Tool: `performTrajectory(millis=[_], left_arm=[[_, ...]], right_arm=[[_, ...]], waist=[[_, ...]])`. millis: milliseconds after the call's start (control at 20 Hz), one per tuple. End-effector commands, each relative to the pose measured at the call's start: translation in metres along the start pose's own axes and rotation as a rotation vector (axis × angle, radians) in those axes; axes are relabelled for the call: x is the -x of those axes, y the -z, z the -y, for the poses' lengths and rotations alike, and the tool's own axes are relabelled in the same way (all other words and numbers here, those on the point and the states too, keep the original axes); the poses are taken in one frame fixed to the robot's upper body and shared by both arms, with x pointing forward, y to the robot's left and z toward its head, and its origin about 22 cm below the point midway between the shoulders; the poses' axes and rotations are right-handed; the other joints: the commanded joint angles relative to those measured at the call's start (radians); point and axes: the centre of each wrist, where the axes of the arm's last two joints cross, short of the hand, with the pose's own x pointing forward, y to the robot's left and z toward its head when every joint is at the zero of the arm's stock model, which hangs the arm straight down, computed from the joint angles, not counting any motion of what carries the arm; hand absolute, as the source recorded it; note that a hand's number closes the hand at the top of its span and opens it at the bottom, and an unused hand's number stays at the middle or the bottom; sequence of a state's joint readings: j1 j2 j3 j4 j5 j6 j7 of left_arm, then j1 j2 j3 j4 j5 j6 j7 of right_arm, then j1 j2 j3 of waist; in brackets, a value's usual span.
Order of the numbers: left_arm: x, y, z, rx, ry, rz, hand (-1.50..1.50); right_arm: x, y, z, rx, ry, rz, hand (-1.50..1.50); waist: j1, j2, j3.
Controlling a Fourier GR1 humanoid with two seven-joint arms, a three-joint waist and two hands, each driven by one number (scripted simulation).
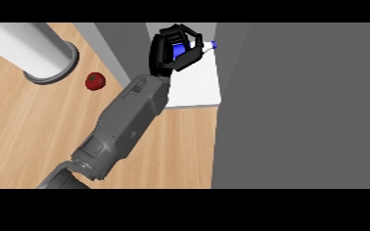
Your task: Pick up the bottled water, place it into the cabinet and close the cabinet
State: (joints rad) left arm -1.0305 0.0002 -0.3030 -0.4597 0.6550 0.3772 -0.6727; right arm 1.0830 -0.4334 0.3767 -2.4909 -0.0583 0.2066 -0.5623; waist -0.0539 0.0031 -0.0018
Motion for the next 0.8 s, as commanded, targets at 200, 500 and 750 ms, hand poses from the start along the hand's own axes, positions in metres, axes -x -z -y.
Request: performTrajectory(millis=[200,500,750], left_arm=[[0.008,-0.053,0.016,0.214,-0.278,-0.111,-1.50],[0.019,-0.132,0.023,0.299,-0.381,-0.214,-1.50],[0.011,-0.163,-0.023,0.185,-0.337,-0.189,-1.50]], right_arm=[[-0.032,0.015,-0.006,0.004,-0.036,0.044,-1.50],[-0.026,0.010,-0.010,0.032,-0.042,0.029,-1.50],[-0.036,0.009,-0.018,0.047,-0.061,0.020,-1.50]], waist=[[0.029,-0.011,-0.001],[0.060,-0.021,0.000],[0.076,-0.026,-0.001]])
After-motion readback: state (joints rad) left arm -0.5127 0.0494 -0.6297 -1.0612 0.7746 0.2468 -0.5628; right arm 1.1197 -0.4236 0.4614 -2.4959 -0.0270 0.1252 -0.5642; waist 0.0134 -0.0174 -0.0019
